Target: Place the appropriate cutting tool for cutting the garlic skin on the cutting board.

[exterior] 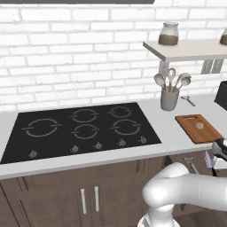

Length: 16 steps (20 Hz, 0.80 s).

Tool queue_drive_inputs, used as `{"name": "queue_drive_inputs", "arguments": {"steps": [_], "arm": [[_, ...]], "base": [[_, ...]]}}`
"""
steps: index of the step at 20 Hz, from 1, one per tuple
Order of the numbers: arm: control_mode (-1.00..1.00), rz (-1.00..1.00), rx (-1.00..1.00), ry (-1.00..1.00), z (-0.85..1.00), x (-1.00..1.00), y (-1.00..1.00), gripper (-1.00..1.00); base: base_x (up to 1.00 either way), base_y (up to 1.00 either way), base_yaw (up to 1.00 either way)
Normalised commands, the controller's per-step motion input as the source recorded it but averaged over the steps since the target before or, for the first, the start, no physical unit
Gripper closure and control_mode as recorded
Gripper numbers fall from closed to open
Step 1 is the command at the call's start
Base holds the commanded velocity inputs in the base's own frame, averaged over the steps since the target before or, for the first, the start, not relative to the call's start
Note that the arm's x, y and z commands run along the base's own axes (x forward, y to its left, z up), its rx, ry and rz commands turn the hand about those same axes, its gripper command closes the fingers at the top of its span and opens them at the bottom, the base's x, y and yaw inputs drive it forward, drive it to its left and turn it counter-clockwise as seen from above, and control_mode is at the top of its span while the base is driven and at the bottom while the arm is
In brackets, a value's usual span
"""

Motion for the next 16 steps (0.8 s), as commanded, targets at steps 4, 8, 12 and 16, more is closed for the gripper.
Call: {"name": "queue_drive_inputs", "arguments": {"steps": [4,8,12,16], "arm": [[-1.00,0.00,0.00,0.00,-0.23,-0.02,0.00,-1.00],[-1.00,0.01,0.00,0.01,-0.29,-0.11,0.00,-1.00],[-1.00,0.02,0.00,0.00,-0.22,-0.25,0.00,-1.00],[-1.00,0.02,0.00,0.01,-0.03,-0.20,0.00,-1.00]], "base": [[0.00,0.00,0.00],[0.00,0.00,0.00],[0.00,0.00,0.00],[0.00,0.00,0.00]]}}
